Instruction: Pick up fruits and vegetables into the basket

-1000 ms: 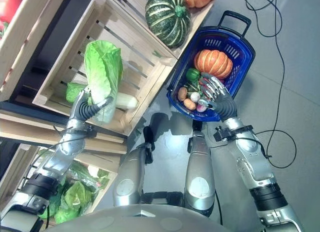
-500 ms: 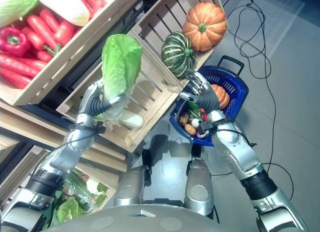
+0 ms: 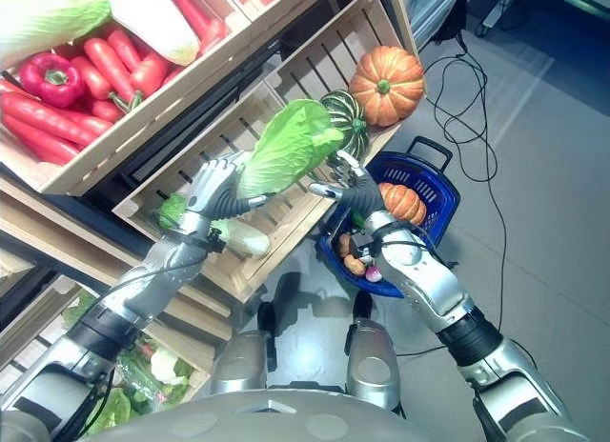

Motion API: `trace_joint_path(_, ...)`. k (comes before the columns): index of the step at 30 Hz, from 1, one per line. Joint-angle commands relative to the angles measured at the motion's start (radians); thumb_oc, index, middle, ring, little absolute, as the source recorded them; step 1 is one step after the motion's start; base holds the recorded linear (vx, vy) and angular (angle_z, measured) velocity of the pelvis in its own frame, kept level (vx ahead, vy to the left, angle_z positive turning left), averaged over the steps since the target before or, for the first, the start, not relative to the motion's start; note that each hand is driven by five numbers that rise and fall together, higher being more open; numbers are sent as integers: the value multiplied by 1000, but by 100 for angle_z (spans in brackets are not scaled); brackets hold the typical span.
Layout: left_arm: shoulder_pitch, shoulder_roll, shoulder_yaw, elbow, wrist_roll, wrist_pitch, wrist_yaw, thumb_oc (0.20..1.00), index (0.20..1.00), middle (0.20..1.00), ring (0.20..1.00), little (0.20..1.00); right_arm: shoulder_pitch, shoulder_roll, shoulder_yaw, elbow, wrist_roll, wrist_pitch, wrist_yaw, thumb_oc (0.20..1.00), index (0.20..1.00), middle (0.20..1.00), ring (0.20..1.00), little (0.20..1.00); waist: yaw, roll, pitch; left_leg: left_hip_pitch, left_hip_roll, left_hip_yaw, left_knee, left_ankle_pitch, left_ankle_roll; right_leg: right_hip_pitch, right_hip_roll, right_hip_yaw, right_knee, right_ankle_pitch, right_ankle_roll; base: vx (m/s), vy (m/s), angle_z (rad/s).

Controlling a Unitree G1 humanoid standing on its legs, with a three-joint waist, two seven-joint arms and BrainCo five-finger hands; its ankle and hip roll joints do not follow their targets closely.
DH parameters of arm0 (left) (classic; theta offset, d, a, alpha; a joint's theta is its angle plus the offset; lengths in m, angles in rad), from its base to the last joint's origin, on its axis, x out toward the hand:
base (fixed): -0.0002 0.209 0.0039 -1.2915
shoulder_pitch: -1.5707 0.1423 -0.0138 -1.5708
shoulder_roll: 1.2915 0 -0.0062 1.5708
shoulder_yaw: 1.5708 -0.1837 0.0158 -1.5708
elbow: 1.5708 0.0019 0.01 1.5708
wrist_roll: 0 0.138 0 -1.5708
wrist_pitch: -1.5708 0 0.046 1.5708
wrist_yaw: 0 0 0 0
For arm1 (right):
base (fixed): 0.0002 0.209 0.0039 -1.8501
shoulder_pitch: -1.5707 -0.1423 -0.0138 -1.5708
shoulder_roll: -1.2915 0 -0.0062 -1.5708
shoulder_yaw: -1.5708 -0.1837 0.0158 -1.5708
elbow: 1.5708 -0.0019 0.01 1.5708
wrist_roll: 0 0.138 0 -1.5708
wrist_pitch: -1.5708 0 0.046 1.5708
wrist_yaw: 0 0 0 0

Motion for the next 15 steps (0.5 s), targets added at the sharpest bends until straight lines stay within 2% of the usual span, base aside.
trace_joint_path(1,-67,40,-49,-80,61,-30,23,200,200,200,200,200,-51,55,34,-30,85,-18,27,1000,1000,1000,1000,1000,9,-40,-52,-44,-10,19,50,-85,50,101,-66,-1,-34,-71,96,28,-23,6)
trace_joint_path(9,-98,26,-110,-90,61,-30,0,200,200,200,200,200,-64,93,71,-5,178,-33,44,1000,1000,1000,1000,1000,18,-49,-56,-30,-4,15,37,-84,47,118,-65,-11,-45,-70,103,9,-13,5)
trace_joint_path(15,-131,-4,-157,-116,45,13,-20,200,200,200,200,200,-67,128,101,5,257,-33,28,1000,1000,1000,1000,1000,16,-52,-62,-19,0,18,32,-88,47,128,-69,-11,-53,-69,109,0,0,0)
